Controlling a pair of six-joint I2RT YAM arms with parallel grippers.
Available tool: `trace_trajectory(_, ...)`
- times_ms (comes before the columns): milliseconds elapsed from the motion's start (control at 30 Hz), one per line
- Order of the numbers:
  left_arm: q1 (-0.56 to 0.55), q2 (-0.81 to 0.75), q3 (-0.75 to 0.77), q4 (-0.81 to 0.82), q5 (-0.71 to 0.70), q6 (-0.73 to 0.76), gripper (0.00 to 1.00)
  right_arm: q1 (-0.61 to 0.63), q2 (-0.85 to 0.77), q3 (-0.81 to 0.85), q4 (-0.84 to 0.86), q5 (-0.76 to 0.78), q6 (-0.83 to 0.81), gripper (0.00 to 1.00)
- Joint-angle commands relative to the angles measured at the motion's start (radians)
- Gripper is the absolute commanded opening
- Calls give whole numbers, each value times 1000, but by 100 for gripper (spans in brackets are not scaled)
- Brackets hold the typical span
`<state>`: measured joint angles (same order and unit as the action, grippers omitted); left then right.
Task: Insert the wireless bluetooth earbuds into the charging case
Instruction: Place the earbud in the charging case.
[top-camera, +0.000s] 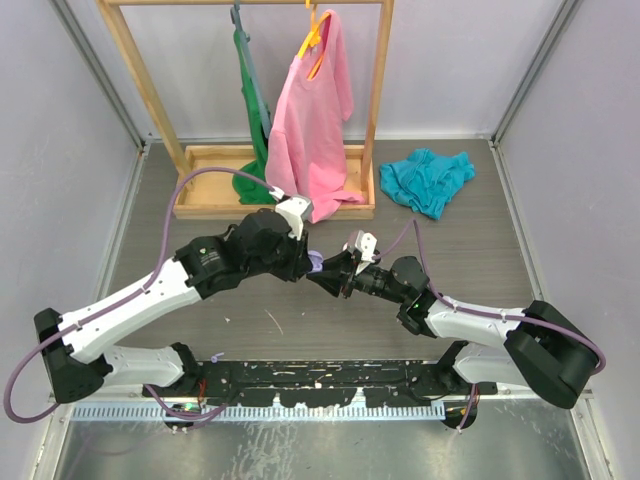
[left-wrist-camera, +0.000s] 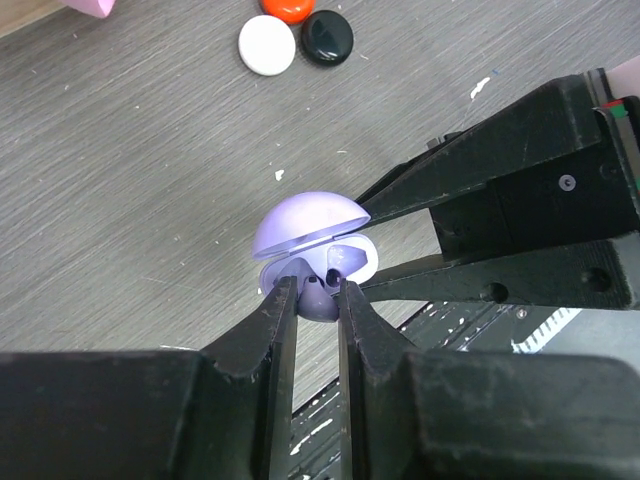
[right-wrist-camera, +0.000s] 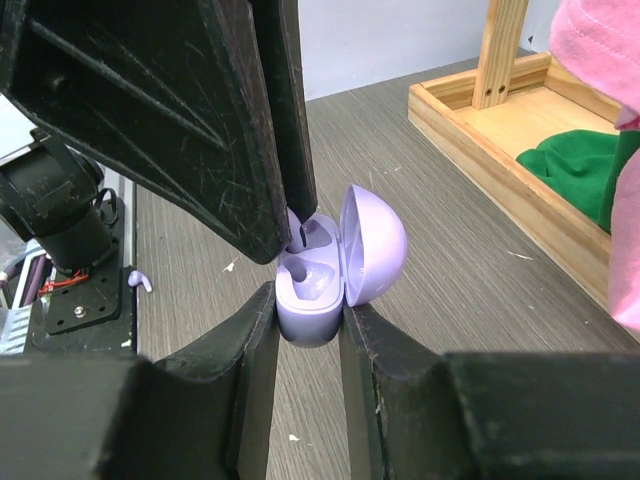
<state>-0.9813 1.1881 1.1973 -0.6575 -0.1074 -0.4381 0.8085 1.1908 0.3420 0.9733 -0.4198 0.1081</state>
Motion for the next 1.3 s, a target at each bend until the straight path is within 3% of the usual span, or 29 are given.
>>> trace_trajectory(0,2,21,23,-13,-9,-10,21,-2,-26,6,86,-1,-1,1)
trace_trajectory(200,2,29,41,-24,-24,-8,45,-1,-26,5,86,0,-2,1)
trace_trajectory(367,2,-13,42,-29,-59,-11,55,-2,-30,2,86,3,-2,1)
trace_trajectory(1267,25,-30,15,-99,-174,-41,54,-2,-35,2,85,1,-4,1)
